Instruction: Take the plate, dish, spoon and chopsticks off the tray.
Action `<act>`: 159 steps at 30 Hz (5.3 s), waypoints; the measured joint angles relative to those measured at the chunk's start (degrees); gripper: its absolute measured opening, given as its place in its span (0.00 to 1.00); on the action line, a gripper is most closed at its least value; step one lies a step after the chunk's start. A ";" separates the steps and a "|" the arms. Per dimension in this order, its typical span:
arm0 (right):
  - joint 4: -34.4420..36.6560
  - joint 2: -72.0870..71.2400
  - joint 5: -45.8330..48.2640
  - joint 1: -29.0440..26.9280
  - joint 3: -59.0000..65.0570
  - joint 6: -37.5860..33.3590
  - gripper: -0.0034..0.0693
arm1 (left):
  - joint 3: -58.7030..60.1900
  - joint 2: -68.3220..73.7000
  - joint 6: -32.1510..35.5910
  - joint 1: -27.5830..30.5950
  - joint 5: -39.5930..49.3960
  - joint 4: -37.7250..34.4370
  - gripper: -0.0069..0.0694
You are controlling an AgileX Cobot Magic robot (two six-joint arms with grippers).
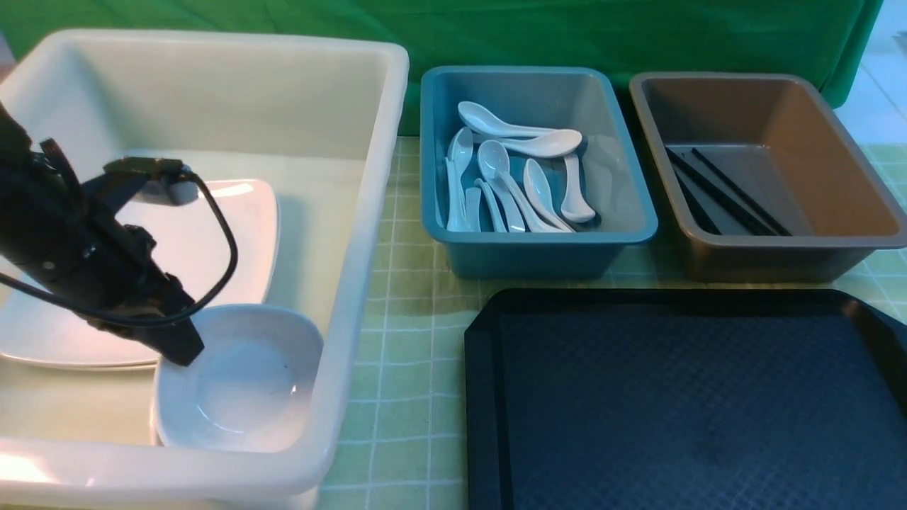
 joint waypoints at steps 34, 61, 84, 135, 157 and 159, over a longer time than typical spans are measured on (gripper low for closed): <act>6.91 3.24 -23.32 0.00 15.11 -5.09 0.05 | -15.42 -16.90 -23.56 0.00 6.72 4.60 0.07; 11.43 3.30 -44.23 0.00 26.87 -4.68 0.12 | -6.32 -33.23 -23.61 0.00 2.44 4.36 0.07; 1.73 -9.26 -42.96 -5.48 43.29 -4.68 0.19 | -6.32 -33.28 -23.61 0.00 3.16 4.36 0.07; 1.30 -11.30 -37.73 -6.89 44.10 -4.66 0.35 | 34.20 -86.95 -32.37 0.00 -31.42 5.31 0.07; 1.30 -11.30 -37.77 -6.89 44.10 -4.65 0.38 | 67.32 -96.20 -44.42 0.00 -53.19 19.25 0.07; 1.30 -11.30 -37.67 -6.89 44.10 -4.65 0.38 | 67.32 -96.20 -44.42 0.00 -53.19 19.20 0.07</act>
